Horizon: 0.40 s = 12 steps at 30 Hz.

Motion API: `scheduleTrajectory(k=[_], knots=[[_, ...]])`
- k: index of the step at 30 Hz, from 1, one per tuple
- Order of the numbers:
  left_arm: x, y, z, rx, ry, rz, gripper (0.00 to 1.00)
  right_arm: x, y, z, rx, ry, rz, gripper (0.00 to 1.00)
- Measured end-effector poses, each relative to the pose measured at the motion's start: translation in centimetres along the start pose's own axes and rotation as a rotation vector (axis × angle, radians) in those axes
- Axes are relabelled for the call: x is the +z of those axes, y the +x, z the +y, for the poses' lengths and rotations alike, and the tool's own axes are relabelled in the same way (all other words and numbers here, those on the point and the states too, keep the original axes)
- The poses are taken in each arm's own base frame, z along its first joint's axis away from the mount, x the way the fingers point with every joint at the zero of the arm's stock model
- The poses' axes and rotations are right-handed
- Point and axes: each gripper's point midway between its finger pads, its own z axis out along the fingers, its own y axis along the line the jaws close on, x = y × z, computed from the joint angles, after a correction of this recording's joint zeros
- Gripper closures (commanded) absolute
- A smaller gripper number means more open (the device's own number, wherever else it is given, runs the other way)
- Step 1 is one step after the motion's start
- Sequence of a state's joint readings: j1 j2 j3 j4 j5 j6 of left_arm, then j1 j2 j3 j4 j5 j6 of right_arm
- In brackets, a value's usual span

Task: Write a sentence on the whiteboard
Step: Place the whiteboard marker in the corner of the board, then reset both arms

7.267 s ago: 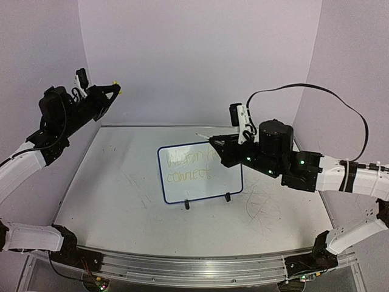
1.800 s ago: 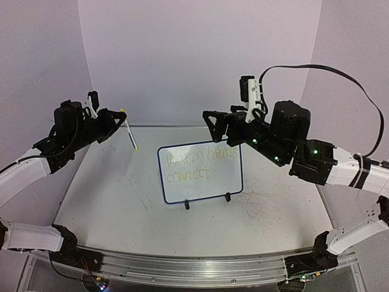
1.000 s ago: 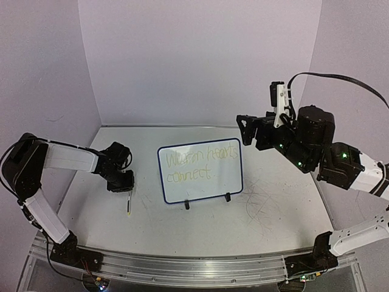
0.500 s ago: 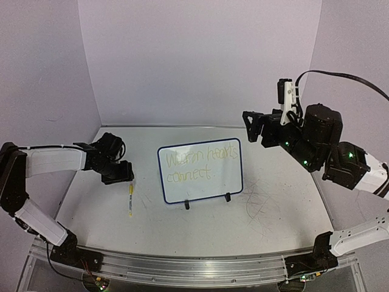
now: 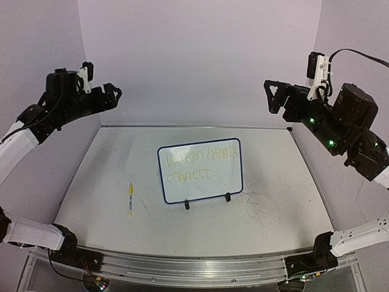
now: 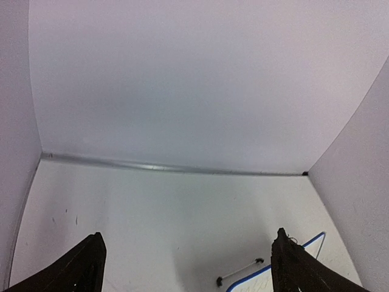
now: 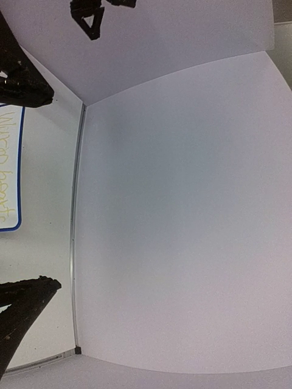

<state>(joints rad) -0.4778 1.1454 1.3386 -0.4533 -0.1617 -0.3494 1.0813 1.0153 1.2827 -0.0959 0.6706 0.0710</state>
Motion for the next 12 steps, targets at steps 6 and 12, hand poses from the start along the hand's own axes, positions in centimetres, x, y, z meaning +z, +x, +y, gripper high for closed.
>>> scheduleTrajectory(k=[6,12], knots=[[-4.9,-7.7,-3.6,0.085,0.164,-0.255,0.01,0.0,-1.0,-0.2,-0.006,0.018,-0.023,0.02],[-6.2,-9.9,-5.1,0.131,0.225,-0.336,0.01,0.0,-2.0,-0.2,-0.003,0.024,-0.061,0.02]])
